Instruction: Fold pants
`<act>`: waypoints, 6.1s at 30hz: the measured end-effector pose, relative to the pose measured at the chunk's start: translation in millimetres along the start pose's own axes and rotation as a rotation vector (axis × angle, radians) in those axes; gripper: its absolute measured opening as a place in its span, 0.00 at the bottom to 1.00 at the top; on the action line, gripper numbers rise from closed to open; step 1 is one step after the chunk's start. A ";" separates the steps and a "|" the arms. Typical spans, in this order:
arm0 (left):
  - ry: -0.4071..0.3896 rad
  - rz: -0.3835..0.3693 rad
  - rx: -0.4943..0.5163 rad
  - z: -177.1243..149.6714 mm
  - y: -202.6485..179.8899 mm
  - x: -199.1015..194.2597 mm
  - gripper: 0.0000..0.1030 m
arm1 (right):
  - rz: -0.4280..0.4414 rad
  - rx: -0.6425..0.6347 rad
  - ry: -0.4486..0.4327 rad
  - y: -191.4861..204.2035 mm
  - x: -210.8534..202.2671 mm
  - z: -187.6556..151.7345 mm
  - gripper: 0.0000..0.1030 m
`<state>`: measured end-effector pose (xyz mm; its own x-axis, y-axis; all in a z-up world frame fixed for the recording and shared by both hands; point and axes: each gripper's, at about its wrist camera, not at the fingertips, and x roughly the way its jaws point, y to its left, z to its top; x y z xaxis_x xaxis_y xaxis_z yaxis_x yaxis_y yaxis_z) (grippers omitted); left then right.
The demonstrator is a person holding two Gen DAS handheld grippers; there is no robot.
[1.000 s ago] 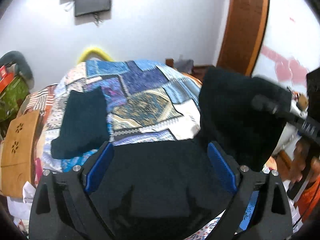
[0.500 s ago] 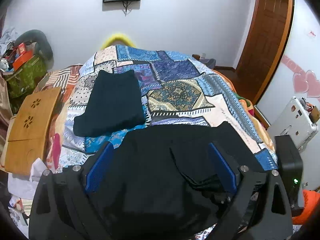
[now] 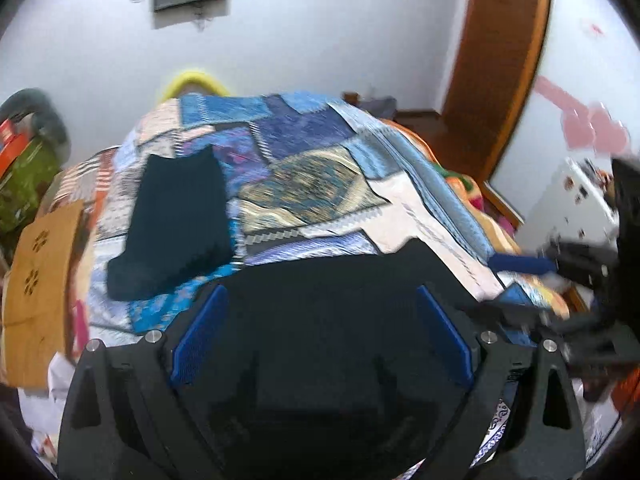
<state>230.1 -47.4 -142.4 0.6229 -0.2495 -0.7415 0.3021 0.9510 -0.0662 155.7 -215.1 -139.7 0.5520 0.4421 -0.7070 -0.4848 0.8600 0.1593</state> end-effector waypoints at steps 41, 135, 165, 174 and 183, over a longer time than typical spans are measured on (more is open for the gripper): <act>0.165 0.249 -0.474 -116.0 175.3 -25.2 0.93 | -0.115 0.013 0.160 -45.4 69.8 -43.9 0.10; 0.172 -0.249 0.099 -14.7 -96.4 4.6 0.72 | 0.070 0.321 0.130 -56.1 -47.8 -90.2 0.44; 0.384 0.227 -0.001 -43.4 94.5 109.5 0.92 | 0.015 0.283 0.174 -63.7 -5.0 -62.6 0.44; 0.382 0.180 -0.038 -99.8 79.5 44.4 0.92 | -0.098 0.283 0.126 -85.6 -22.0 -63.5 0.44; 0.335 0.123 -0.045 -111.4 46.3 12.8 0.91 | -0.120 0.260 0.064 -85.9 -43.2 -51.4 0.46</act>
<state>171.7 13.8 -229.4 0.3788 -0.0659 -0.9231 0.2031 0.9791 0.0135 138.7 -321.1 -158.2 0.5473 0.3232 -0.7720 -0.2239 0.9454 0.2370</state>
